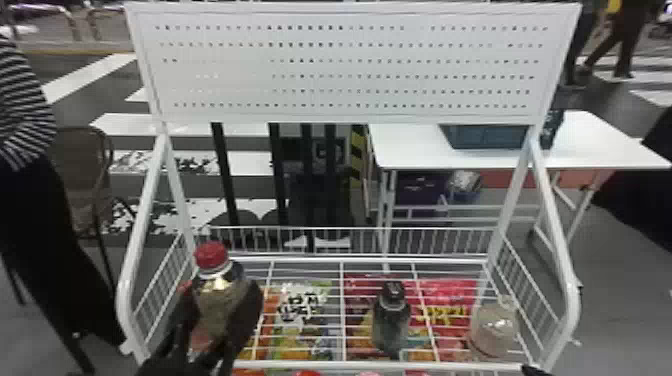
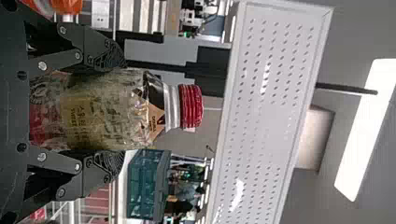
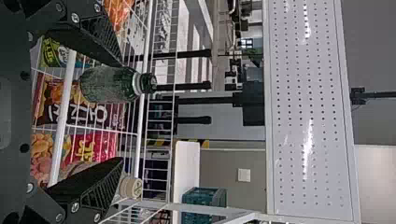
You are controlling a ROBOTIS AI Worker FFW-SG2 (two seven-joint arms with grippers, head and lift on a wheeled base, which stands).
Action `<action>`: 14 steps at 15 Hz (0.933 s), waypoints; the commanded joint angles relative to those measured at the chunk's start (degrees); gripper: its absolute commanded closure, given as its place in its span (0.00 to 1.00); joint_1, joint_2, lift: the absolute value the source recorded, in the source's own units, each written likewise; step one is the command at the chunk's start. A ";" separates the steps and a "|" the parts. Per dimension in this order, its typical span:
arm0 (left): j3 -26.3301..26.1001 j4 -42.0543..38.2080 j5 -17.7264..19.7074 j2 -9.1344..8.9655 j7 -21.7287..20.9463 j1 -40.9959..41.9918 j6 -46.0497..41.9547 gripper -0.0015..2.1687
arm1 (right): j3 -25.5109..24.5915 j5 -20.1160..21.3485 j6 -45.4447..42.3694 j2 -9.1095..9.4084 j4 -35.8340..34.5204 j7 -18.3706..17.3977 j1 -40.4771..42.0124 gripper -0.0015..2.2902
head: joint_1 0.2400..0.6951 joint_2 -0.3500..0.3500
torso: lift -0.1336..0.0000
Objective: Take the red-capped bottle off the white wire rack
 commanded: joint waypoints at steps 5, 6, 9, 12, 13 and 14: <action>13.85 -7.39 5.40 0.40 -2.09 12.36 -3.15 0.84 | 0.09 -0.09 0.18 0.05 1.04 0.00 -1.45 0.08 | 0.57 0.50 | 1.00; 15.69 -6.07 6.19 0.14 -2.53 12.98 -4.03 0.84 | 0.09 -0.18 0.53 0.05 0.86 0.00 -1.63 0.08 | 0.57 0.50 | 1.00; 20.88 -3.43 9.53 -0.47 -4.55 14.29 -7.37 0.84 | -0.09 -0.44 1.06 0.05 0.69 0.00 -2.15 0.08 | 0.57 0.50 | 1.00; 23.25 -3.43 10.41 -1.18 -5.34 14.47 -7.37 0.84 | -0.09 -0.18 2.46 0.05 0.60 0.00 -2.68 0.08 | 0.57 0.50 | 1.00; 23.25 -3.26 10.41 -1.18 -5.34 14.47 -7.37 0.84 | -0.09 -0.18 2.46 0.05 0.42 0.00 -2.68 0.08 | 0.57 0.50 | 1.00; 23.25 -2.91 10.32 -1.27 -5.43 14.38 -7.89 0.84 | -0.09 -0.09 2.99 0.05 0.25 0.00 -2.68 0.08 | 0.57 0.50 | 1.00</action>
